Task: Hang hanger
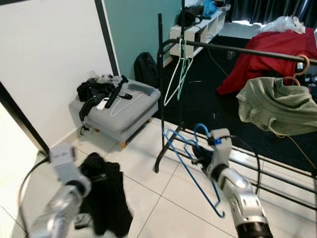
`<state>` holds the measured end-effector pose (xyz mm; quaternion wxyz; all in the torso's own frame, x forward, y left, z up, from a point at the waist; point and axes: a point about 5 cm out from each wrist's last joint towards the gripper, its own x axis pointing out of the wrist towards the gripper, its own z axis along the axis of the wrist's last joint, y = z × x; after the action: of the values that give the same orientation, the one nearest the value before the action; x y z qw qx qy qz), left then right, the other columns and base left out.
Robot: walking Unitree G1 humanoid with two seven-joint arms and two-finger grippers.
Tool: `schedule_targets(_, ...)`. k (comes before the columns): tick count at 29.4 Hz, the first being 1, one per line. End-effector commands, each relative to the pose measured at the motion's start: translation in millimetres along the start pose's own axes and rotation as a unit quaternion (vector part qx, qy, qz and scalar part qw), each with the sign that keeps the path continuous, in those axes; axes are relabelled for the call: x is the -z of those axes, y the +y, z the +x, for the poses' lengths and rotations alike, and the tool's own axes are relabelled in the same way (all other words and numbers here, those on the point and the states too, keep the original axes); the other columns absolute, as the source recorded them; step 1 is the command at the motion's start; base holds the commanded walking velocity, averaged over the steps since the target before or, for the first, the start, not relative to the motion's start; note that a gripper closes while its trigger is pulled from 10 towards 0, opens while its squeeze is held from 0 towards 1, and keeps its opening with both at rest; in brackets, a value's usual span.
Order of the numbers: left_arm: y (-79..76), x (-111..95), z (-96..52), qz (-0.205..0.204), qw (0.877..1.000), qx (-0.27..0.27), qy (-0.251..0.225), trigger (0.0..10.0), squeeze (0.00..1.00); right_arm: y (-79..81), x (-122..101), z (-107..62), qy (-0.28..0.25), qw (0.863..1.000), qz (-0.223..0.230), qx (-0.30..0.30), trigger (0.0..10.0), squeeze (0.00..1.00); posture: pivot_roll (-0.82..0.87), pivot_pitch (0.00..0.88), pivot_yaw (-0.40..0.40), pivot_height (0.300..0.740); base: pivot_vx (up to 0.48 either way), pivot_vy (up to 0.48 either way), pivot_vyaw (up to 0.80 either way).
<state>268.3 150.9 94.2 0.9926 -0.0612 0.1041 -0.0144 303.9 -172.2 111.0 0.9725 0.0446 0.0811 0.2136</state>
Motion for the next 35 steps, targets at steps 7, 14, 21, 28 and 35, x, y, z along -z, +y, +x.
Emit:
schedule_targets(7, -5.0, -19, -8.8, 0.376, 0.924, -0.009, -0.064, 10.0, 0.00, 7.2, -6, -2.3, -0.030, 1.000, 0.005, -0.002, 10.0, 0.00, -0.03, 0.000, 0.011, 0.731, 0.000, 0.000, 0.65)
schedule_targets(14, -27.5, 1, -27.0, 0.555, 0.824, 0.072, -0.085, 10.0, 0.00, 19.8, -7, 1.0, -0.036, 0.999, -0.005, -0.027, 10.0, 0.00, 0.01, 0.000, 0.001, 0.731, 0.000, 0.000, 0.65)
schedule_targets(21, -23.2, -4, -35.0, 0.568, 0.819, 0.045, -0.067, 10.0, 0.00, 18.3, -17, 10.7, -0.045, 0.998, -0.029, -0.039, 10.0, 0.00, 0.04, 0.000, -0.016, 0.731, 0.000, 0.000, 0.65)
schedule_targets(28, -38.1, -18, -47.0, 0.571, 0.812, 0.035, -0.118, 10.0, 0.00, 9.9, -22, 8.6, -0.044, 0.998, -0.045, -0.029, 10.0, 0.00, 0.03, 0.000, -0.024, 0.731, 0.000, 0.000, 0.65)
schedule_targets(35, -54.3, -13, -56.2, 0.579, 0.804, 0.056, -0.125, 10.0, 0.00, 3.0, -20, -0.8, -0.030, 0.998, -0.051, -0.019, 10.0, 0.00, 0.02, 0.000, -0.049, 0.731, 0.000, 0.000, 0.65)
